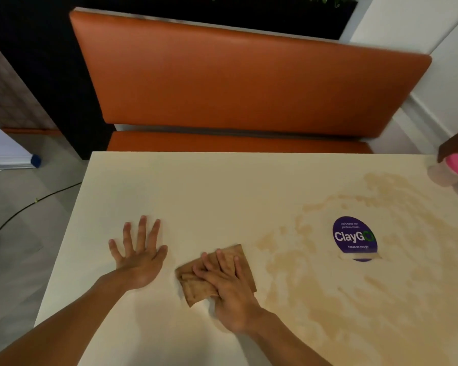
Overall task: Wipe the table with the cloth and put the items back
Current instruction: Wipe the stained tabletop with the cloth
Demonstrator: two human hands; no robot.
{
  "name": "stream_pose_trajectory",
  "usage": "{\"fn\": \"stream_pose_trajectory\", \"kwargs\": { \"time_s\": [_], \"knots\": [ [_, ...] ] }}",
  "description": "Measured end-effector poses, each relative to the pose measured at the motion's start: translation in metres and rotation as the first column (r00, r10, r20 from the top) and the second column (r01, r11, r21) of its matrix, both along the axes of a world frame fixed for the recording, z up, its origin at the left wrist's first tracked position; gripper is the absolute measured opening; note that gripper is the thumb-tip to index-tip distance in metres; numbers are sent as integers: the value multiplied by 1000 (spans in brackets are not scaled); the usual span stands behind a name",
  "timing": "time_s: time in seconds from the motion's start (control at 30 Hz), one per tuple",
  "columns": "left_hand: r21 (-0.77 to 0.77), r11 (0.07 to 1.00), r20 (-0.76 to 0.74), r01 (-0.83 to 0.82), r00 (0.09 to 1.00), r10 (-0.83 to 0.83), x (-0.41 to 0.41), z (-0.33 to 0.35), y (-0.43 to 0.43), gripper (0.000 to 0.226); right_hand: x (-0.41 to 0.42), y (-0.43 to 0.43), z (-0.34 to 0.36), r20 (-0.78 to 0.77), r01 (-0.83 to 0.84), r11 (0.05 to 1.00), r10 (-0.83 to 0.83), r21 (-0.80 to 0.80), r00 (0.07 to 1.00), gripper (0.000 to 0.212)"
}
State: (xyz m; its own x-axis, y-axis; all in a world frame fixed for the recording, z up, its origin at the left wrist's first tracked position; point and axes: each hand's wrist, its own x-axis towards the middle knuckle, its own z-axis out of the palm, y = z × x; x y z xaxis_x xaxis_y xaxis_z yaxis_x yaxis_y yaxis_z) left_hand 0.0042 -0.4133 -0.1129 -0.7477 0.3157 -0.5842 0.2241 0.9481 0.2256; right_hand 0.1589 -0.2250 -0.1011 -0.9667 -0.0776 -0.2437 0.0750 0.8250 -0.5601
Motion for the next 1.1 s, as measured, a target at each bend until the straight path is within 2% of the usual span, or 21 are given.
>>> {"fn": "stream_pose_trajectory", "kwargs": {
  "time_s": [0.37,0.6,0.63,0.7,0.73,0.87,0.93,1.0,1.1],
  "knots": [
    [-5,1000,-11,27,1000,-27,1,-3,3,63,58,-23,23,49,-27,996,31,-90,998,45],
    [-8,1000,-37,28,999,-29,1,-3,5,62,85,-20,19,62,-53,987,63,-151,996,47],
    [-13,999,-38,29,999,-29,2,-4,4,62,84,-17,25,65,-26,979,40,-200,997,49],
    [-10,999,-45,31,999,-32,1,-5,5,62,73,-5,50,92,34,908,5,-418,996,53],
    [-5,999,-45,32,998,-32,0,-5,6,62,63,4,61,49,33,882,-11,-470,999,56],
    [-16,1000,-53,20,998,-21,-2,-8,5,63,10,33,92,-140,77,956,-120,-284,983,75],
    [-14,1000,-56,17,998,-18,-3,-10,3,63,-12,34,91,-193,64,993,-82,-97,978,75],
    [-19,1000,-67,13,998,-14,-3,-11,2,63,-22,31,77,-119,30,994,-17,109,993,75],
    [-34,999,-71,14,997,-16,0,-14,0,63,-1,17,40,57,-85,961,73,262,996,65]
  ]
}}
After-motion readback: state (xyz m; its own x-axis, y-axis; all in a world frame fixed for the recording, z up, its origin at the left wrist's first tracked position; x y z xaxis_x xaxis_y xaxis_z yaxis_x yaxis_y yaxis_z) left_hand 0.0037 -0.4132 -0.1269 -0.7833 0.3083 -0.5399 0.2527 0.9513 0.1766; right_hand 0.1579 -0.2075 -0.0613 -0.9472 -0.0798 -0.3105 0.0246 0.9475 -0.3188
